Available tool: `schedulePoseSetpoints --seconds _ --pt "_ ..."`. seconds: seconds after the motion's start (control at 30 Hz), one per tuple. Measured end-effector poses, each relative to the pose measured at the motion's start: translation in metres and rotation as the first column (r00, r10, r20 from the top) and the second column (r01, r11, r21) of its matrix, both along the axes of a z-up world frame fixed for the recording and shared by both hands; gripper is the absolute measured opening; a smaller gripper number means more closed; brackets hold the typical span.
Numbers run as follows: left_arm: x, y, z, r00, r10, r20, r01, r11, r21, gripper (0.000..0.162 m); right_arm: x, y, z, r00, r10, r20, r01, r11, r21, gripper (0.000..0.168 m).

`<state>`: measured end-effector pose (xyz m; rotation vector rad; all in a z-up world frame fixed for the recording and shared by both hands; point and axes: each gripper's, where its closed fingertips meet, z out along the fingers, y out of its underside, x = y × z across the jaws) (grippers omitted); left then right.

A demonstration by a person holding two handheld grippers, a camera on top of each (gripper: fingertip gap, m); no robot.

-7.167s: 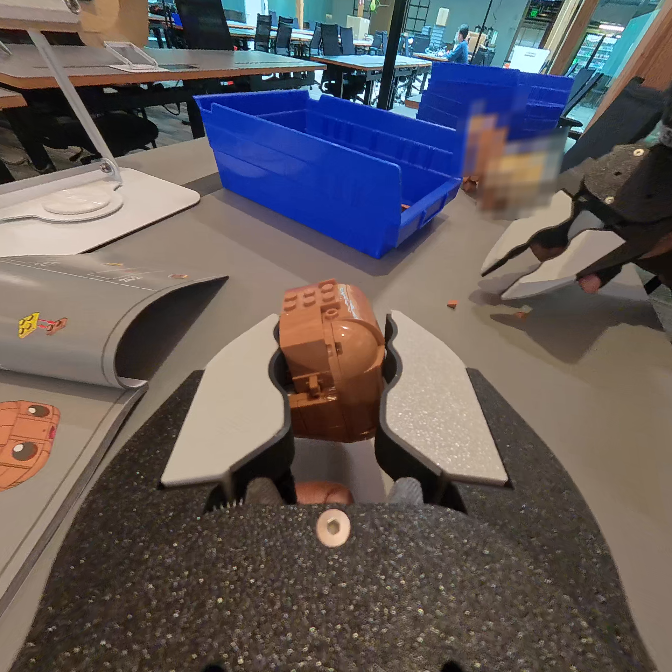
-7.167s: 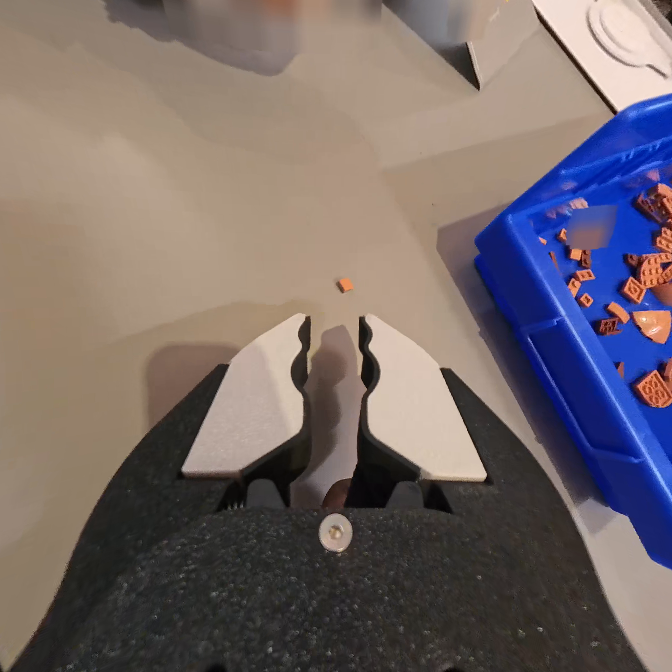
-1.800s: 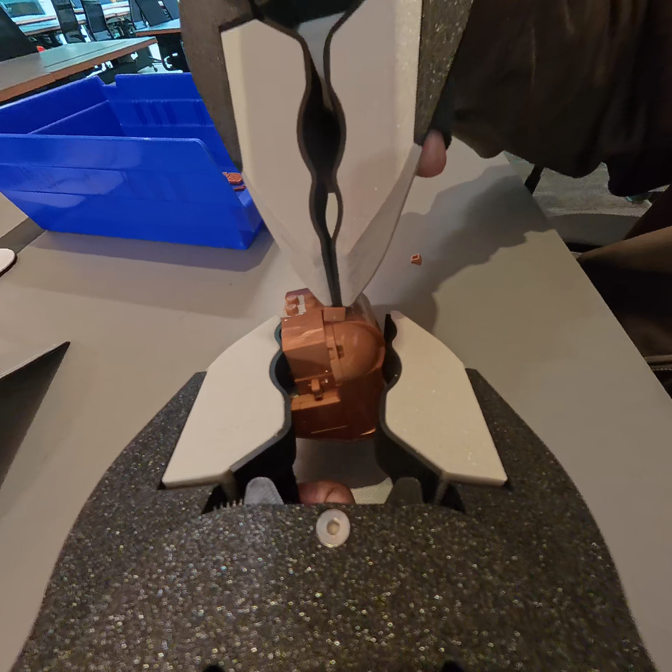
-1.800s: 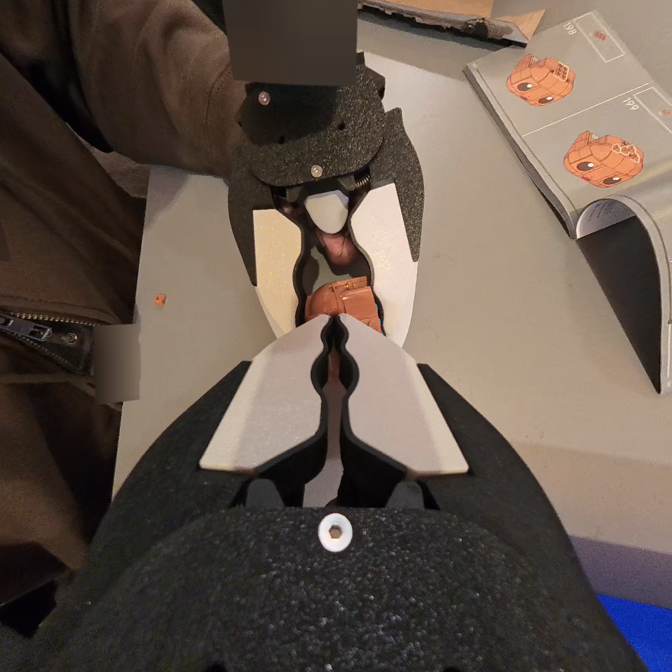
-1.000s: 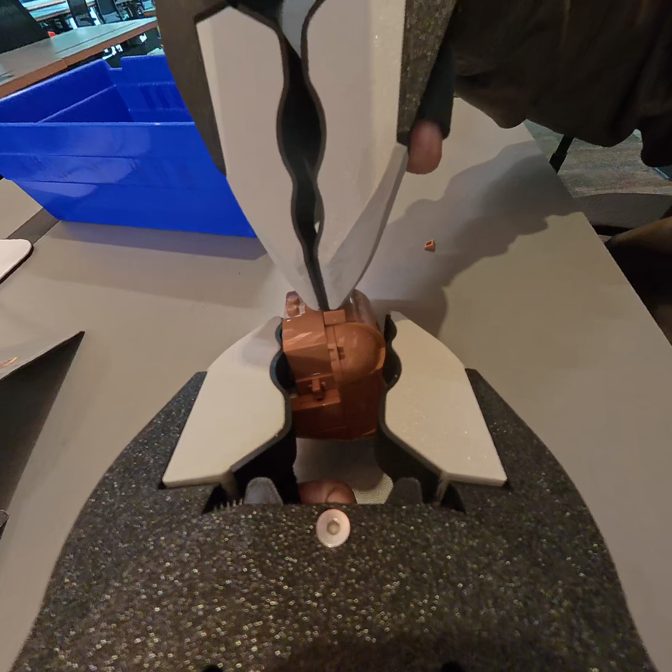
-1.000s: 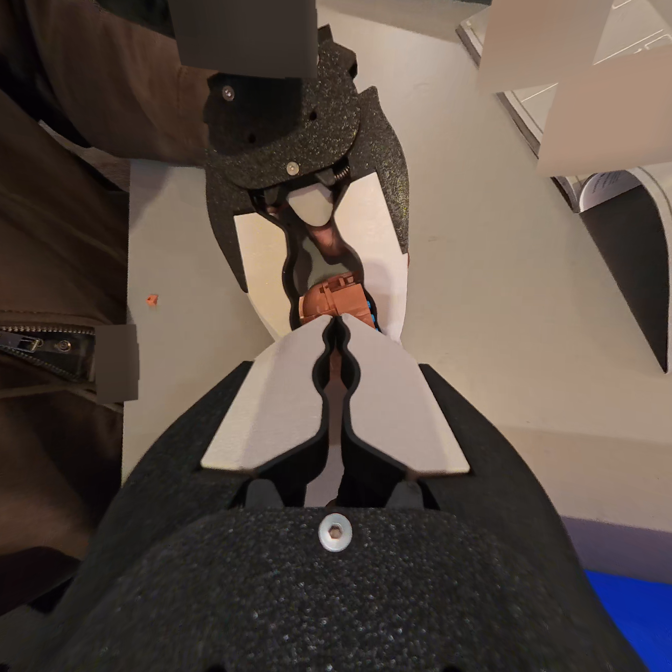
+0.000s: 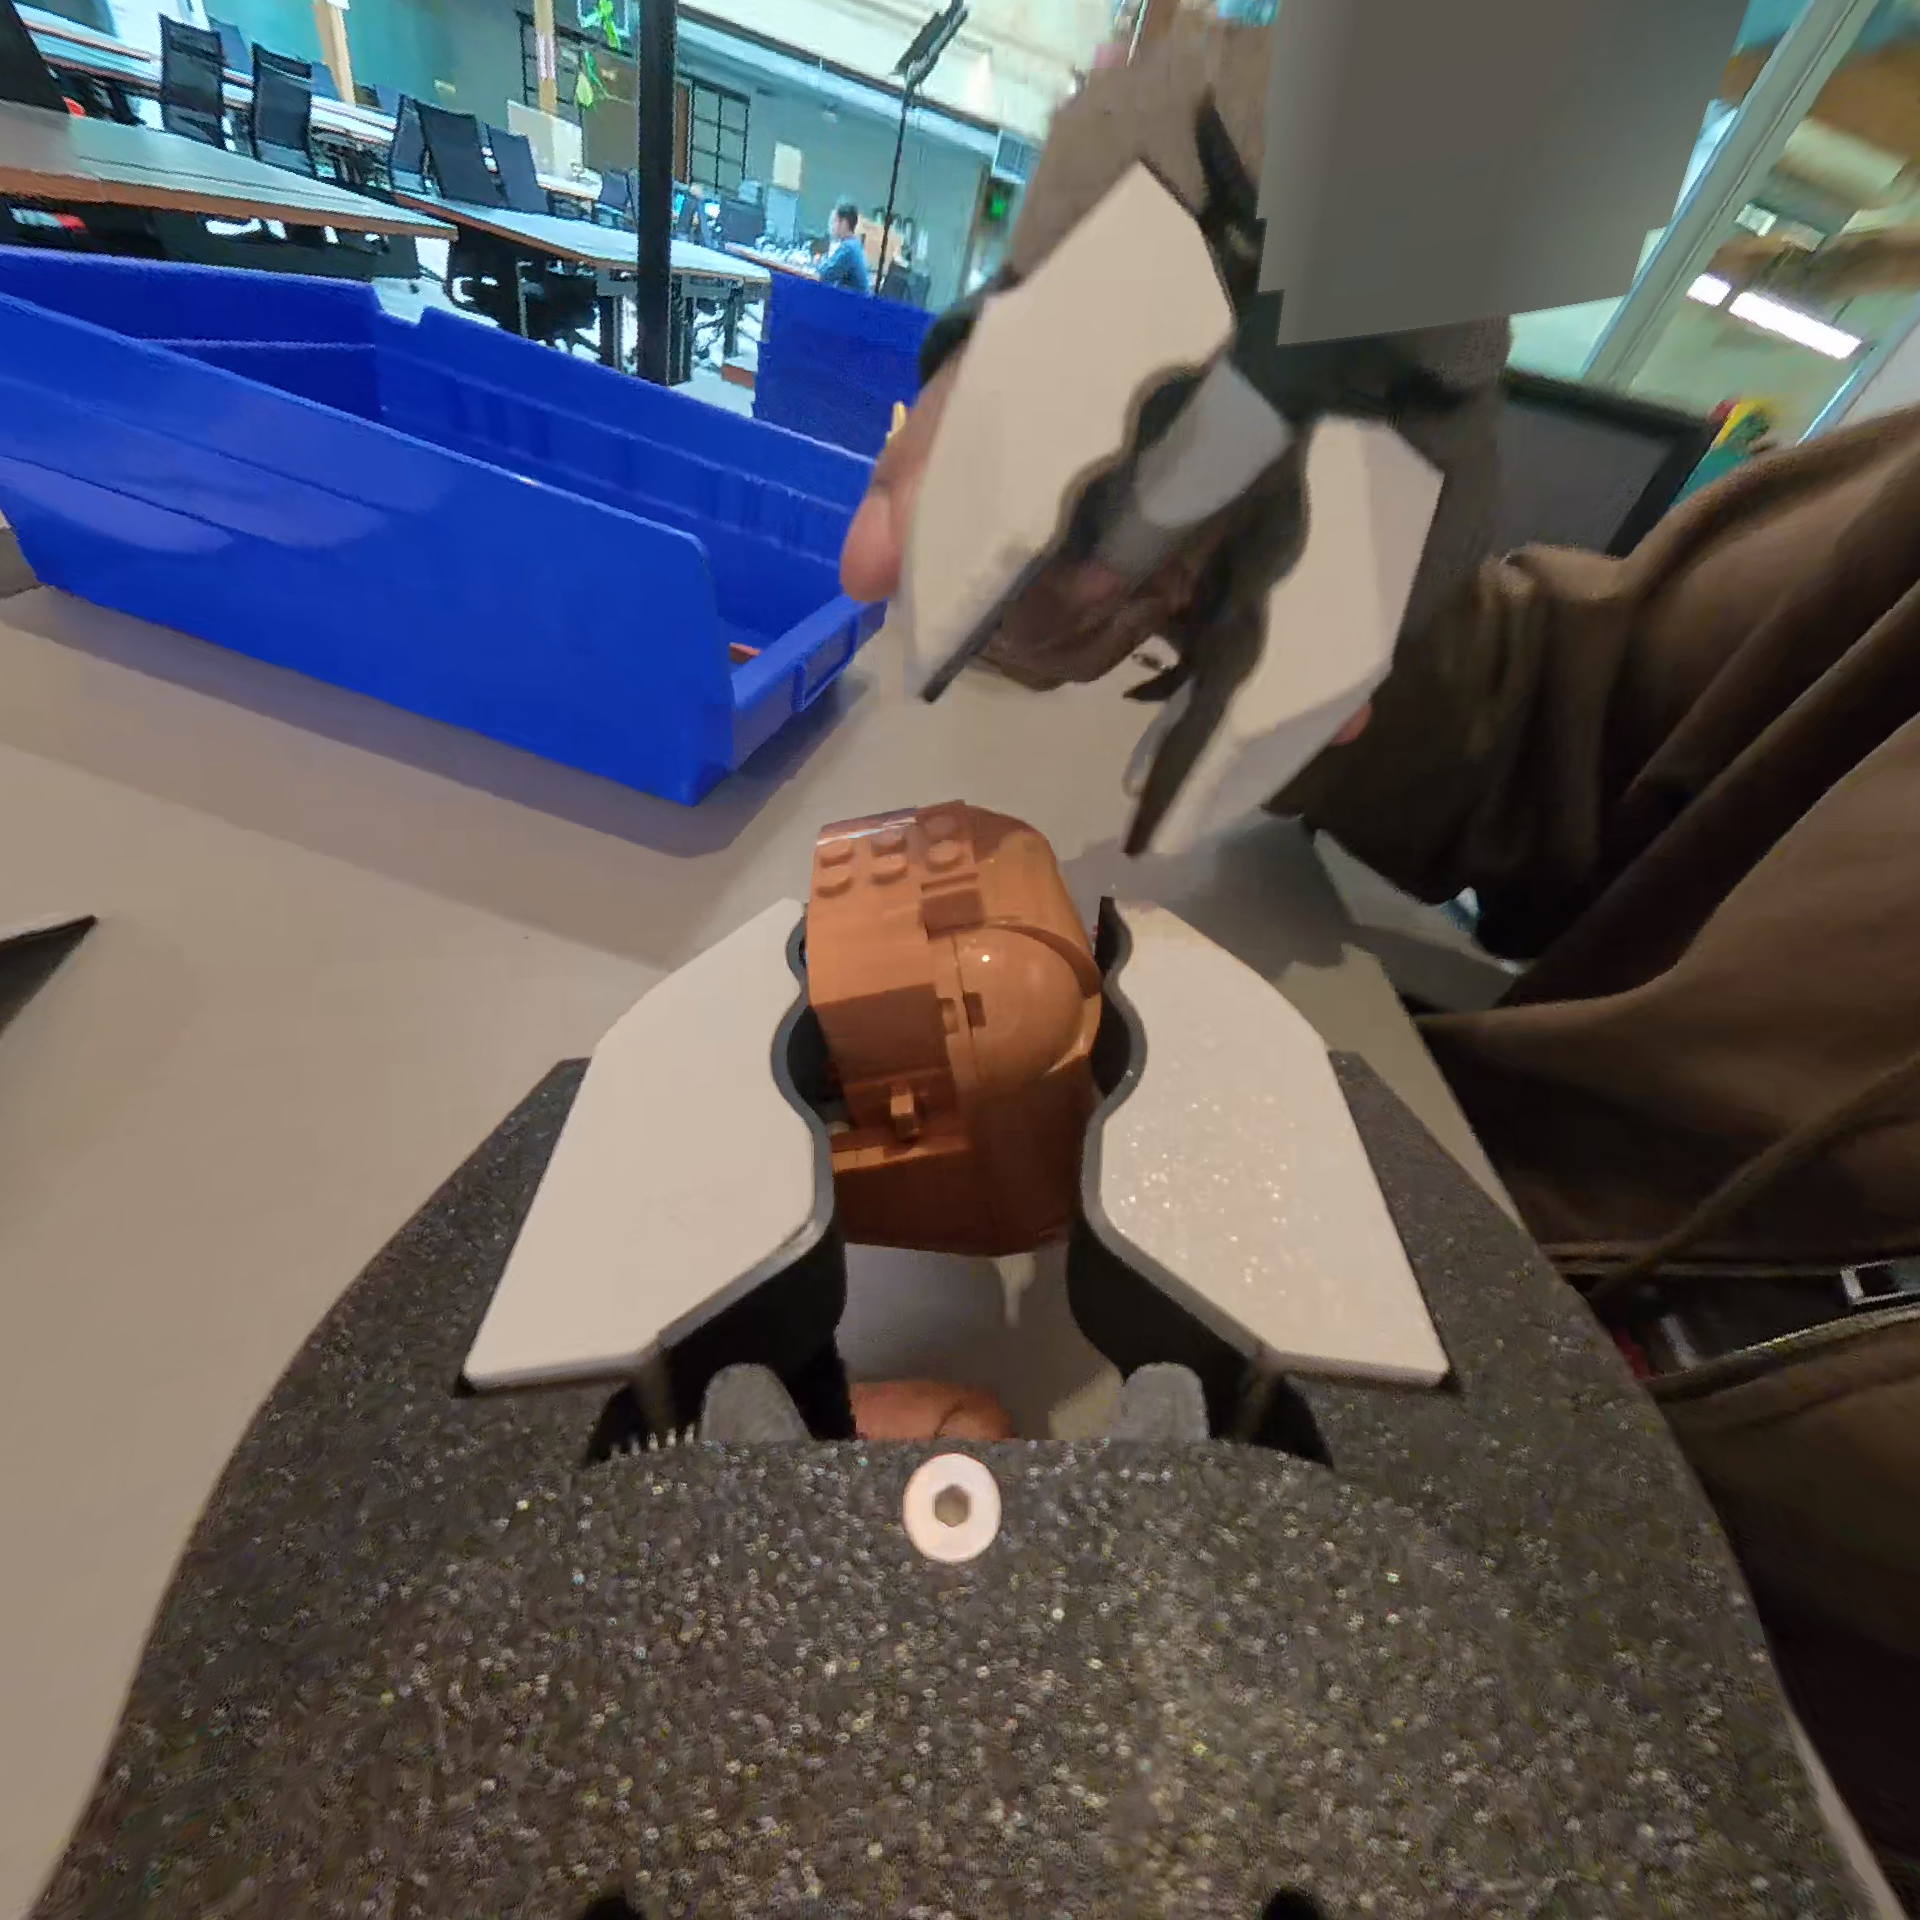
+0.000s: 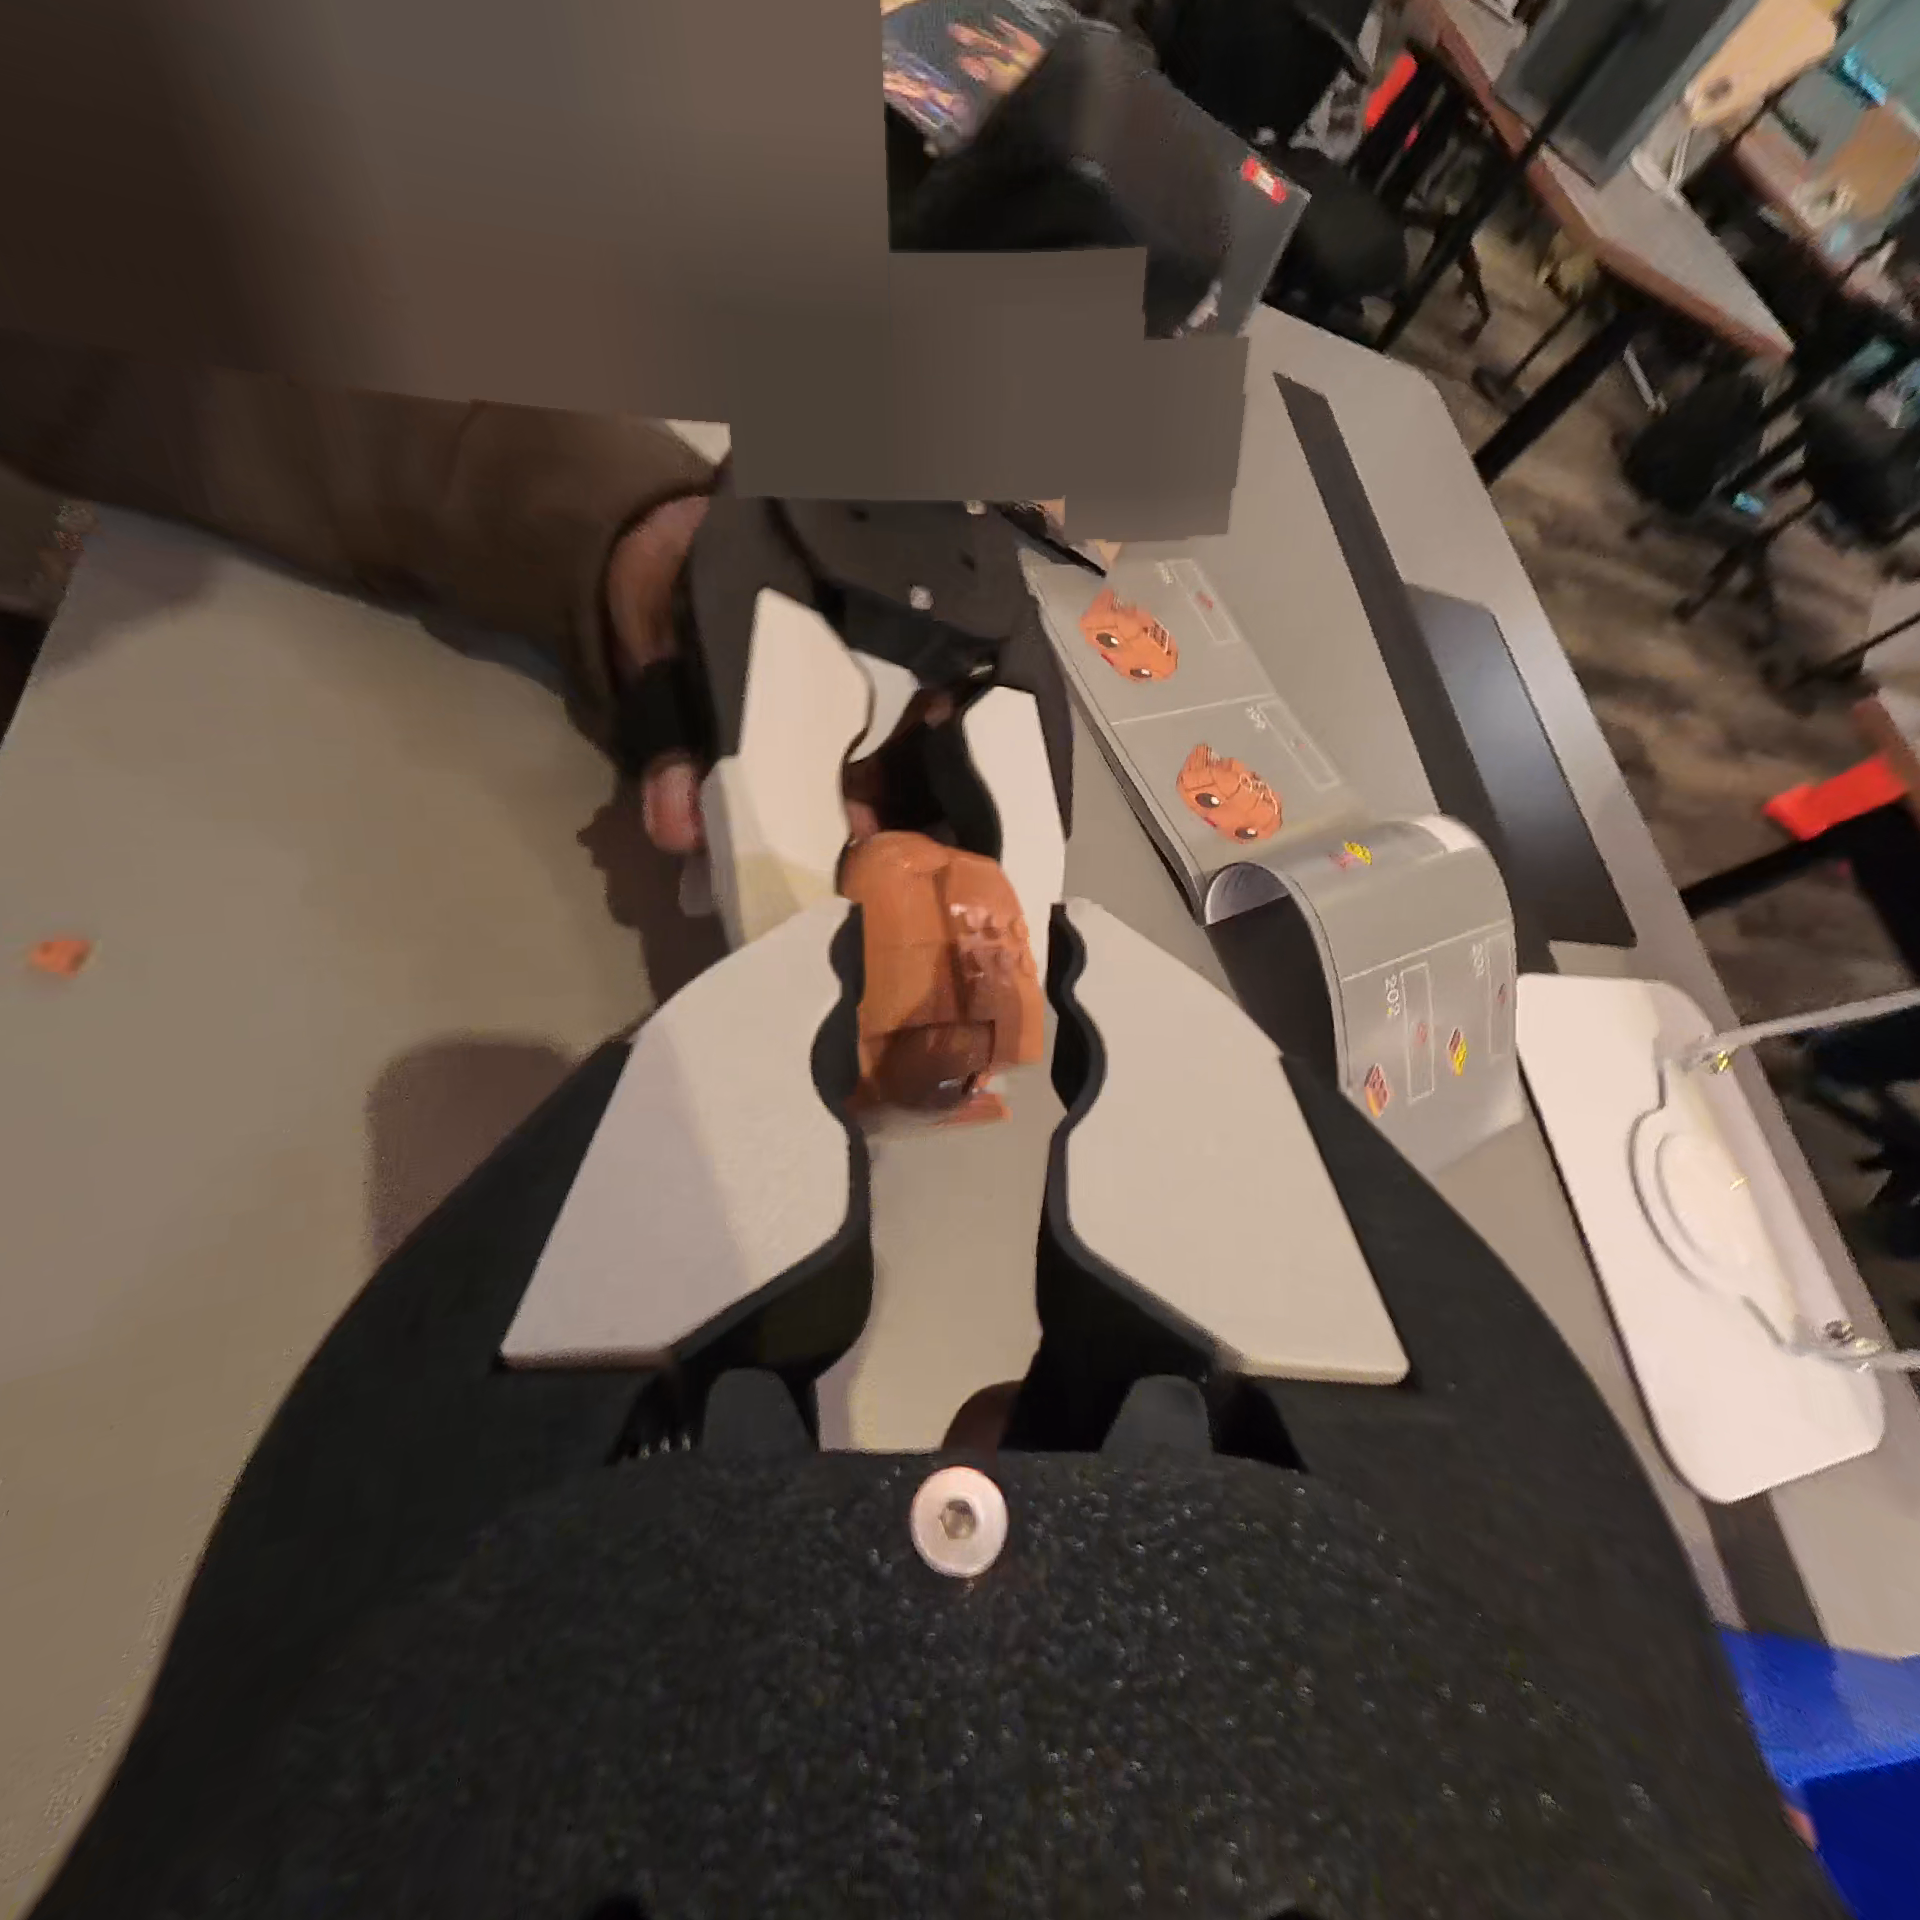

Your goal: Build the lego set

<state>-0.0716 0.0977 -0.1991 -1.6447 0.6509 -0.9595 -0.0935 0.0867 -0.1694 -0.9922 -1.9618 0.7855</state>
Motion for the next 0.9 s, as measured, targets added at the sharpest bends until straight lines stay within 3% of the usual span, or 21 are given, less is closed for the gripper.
schedulePoseSetpoints --seconds 0.27,0.37,0.67,0.9 --pt "-0.004 -0.002 0.01 0.978 -0.058 0.2 0.077 0.993 -0.087 0.05 0.003 -0.01 -0.016 0.996 0.09 0.012 -0.09 0.967 0.238 0.081" --pt "-0.003 -0.003 0.009 0.971 -0.074 0.228 0.101 0.989 -0.109 0.05 -0.002 -0.016 -0.019 0.993 0.119 0.014 -0.118 0.949 0.293 0.091" --pt "-0.001 -0.003 0.01 0.957 -0.08 0.28 0.129 0.979 -0.16 0.05 -0.015 -0.018 -0.034 0.989 0.126 0.074 -0.145 0.914 0.38 0.089" --pt "0.001 -0.005 0.009 0.953 -0.089 0.29 0.145 0.974 -0.176 0.05 -0.019 -0.02 -0.033 0.985 0.159 0.068 -0.172 0.918 0.358 0.084"
